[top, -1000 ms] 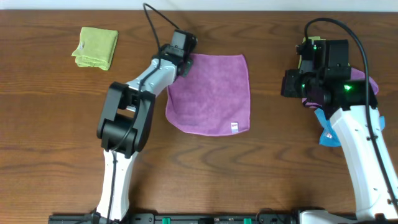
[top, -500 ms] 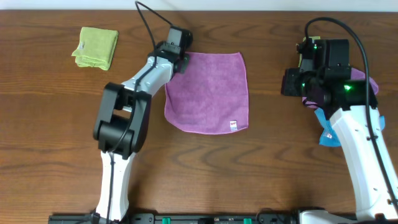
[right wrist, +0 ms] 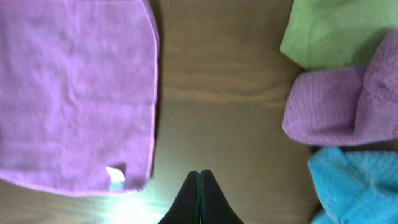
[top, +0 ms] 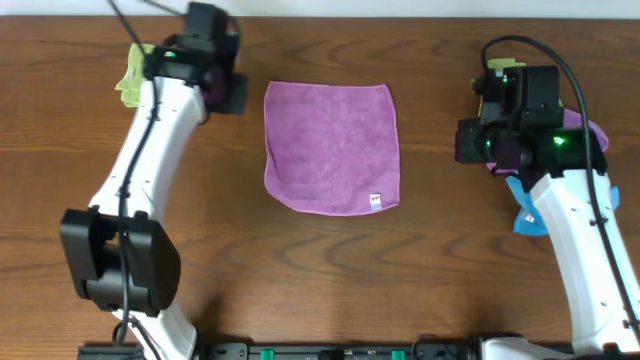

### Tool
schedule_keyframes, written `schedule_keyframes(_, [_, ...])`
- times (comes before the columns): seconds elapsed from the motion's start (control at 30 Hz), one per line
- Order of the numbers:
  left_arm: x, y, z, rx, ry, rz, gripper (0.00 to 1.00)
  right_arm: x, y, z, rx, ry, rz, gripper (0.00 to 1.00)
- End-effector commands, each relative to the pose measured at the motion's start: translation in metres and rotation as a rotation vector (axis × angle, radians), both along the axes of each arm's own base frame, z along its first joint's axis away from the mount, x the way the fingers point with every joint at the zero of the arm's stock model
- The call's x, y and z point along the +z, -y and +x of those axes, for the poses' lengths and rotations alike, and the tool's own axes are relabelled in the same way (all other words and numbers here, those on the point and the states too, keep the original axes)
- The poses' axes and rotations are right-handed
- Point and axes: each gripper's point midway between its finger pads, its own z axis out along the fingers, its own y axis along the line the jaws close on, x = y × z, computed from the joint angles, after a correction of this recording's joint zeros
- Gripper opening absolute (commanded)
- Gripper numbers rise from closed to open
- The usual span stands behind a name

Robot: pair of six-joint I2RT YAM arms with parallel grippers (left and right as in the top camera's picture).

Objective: Fold the cloth
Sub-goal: 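Pull the corner with the left gripper to square the purple cloth, then lower the left gripper to the purple cloth's left edge and grasp it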

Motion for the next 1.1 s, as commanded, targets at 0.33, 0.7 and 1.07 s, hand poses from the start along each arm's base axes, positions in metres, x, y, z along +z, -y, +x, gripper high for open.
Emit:
schedule_keyframes(0.33, [-0.082, 0.030, -0.093, 0.019, -0.167, -0.306, 0.06, -0.064, -0.016, -0.020, 0.094, -0.069, 0.199, 0.02])
schedule_keyframes(0.7, [-0.114, 0.047, -0.098, 0.084, -0.078, -0.518, 0.06, -0.067, -0.041, -0.018, 0.171, -0.037, 0.316, 0.02])
schedule_keyframes(1.07, [-0.119, 0.043, -0.100, 0.070, -0.063, -0.543, 0.36, -0.072, -0.057, -0.023, 0.215, -0.065, 0.316, 0.02])
